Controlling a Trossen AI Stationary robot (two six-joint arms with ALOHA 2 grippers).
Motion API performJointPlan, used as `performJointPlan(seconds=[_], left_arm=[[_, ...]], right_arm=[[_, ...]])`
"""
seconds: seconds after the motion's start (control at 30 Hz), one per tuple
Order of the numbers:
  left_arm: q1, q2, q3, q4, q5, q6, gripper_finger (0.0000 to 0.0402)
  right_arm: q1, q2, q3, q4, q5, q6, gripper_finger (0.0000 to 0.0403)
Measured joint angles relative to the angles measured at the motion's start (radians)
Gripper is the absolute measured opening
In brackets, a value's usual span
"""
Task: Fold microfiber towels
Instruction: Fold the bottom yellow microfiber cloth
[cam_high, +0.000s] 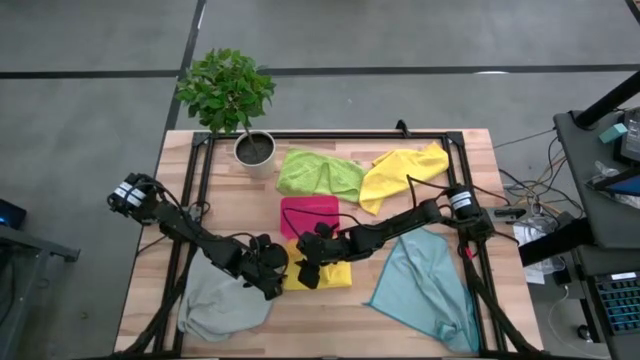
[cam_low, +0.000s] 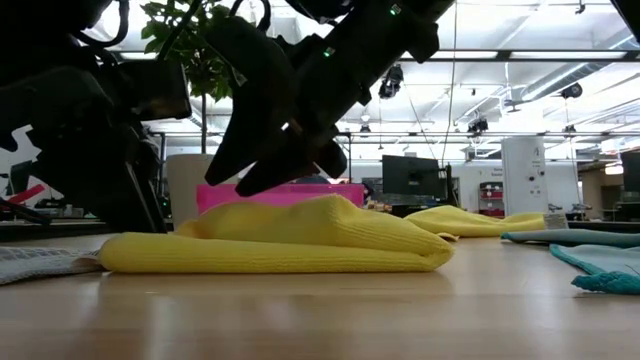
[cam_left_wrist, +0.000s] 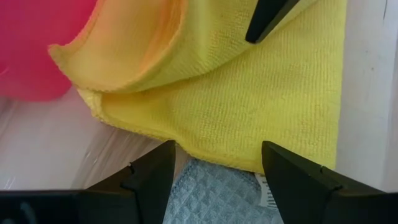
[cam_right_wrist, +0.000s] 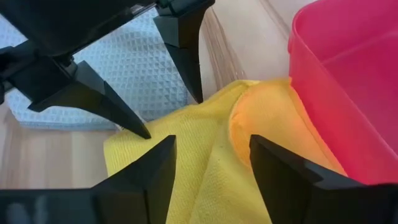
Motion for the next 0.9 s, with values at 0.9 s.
performJointPlan(seconds=[0.9], left_arm=[[0.000,0.000,-0.002,0.000,0.001,-0.001,0.0224]], right_arm=[[0.087,-0.147,-0.062,-0.451,0.271,0.106,0.0058]])
